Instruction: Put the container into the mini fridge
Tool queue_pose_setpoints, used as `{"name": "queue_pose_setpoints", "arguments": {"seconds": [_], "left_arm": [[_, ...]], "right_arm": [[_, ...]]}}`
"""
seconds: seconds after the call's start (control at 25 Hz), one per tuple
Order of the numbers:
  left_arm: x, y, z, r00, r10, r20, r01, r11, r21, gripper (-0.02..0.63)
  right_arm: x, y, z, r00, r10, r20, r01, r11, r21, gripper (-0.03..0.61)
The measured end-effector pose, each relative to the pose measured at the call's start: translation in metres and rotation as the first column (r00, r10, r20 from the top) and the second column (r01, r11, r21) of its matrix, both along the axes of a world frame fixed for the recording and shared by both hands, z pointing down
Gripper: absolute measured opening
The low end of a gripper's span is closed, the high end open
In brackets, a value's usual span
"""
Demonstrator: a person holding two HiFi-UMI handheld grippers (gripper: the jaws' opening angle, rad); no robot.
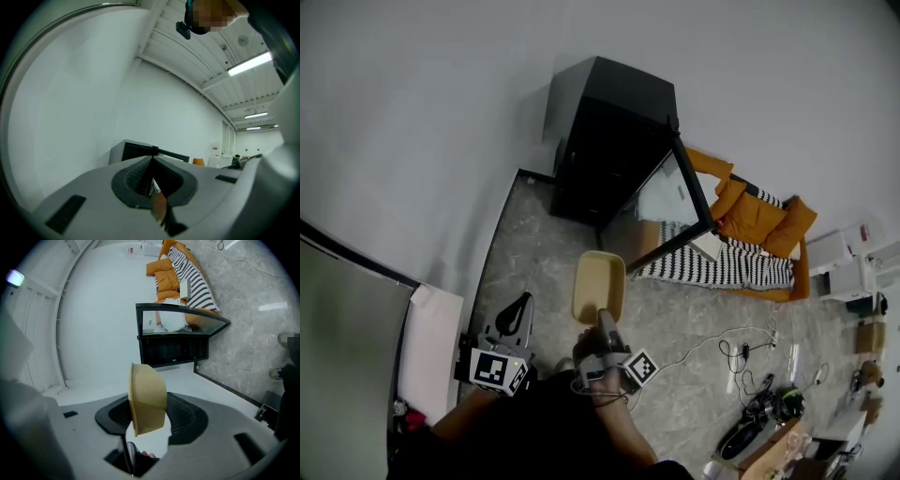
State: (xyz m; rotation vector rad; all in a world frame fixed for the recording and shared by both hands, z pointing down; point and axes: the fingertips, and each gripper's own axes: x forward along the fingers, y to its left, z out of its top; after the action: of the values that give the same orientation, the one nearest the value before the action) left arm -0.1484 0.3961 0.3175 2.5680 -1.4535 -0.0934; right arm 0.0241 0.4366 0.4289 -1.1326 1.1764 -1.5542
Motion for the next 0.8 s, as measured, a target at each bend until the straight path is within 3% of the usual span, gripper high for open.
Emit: {"name": "queue_pose_setpoints", "arguments": {"seconds": [0.36, 0.8], "left_arm": [[-0.007, -0.036, 0.01, 0.999, 0.043, -0.015, -0.043, 0.999, 0.0, 0.005], [0.025, -0.124, 0.021, 0.999, 0.034, -0.003, -0.034, 0.999, -0.007, 0.005]], "right_arm": [[-0.02, -0.035, 0.005, 1.0, 0.019, 0.008, -0.019, 1.0, -0.008, 0.19], [0.007, -0.135, 0.017, 1.0, -0.009, 0.027, 0.009, 1.0, 0.003, 0.19]]}}
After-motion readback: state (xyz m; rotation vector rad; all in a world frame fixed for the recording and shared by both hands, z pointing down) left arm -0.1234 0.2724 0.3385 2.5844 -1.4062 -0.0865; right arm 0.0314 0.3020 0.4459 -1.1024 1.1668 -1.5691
